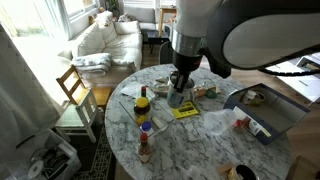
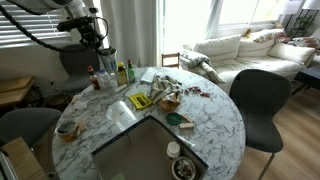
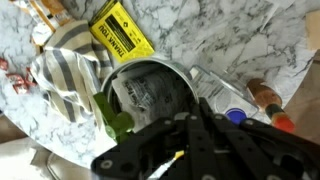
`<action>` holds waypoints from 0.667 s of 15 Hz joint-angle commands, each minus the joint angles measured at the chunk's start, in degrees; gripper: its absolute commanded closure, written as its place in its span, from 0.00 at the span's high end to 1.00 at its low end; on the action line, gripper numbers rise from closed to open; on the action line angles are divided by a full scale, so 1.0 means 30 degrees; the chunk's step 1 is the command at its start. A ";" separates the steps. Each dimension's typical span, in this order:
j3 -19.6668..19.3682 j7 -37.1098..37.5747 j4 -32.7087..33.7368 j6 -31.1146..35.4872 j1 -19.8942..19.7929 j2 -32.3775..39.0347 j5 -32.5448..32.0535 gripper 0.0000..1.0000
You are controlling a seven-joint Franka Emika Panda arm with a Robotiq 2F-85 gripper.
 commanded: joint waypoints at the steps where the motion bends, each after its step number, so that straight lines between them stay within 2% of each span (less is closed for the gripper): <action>1: 0.0198 -0.2310 0.0241 0.2706 0.0044 0.1000 -0.0199 0.01; 5: 0.0388 -0.4165 -0.0144 0.5294 -0.0037 0.2460 0.0605 0.01; 7: 0.0506 -0.4960 -0.0169 0.5695 -0.0074 0.3002 0.0847 0.01; 10: 0.0703 -0.6031 -0.0094 0.4889 -0.0106 0.3426 0.1209 0.01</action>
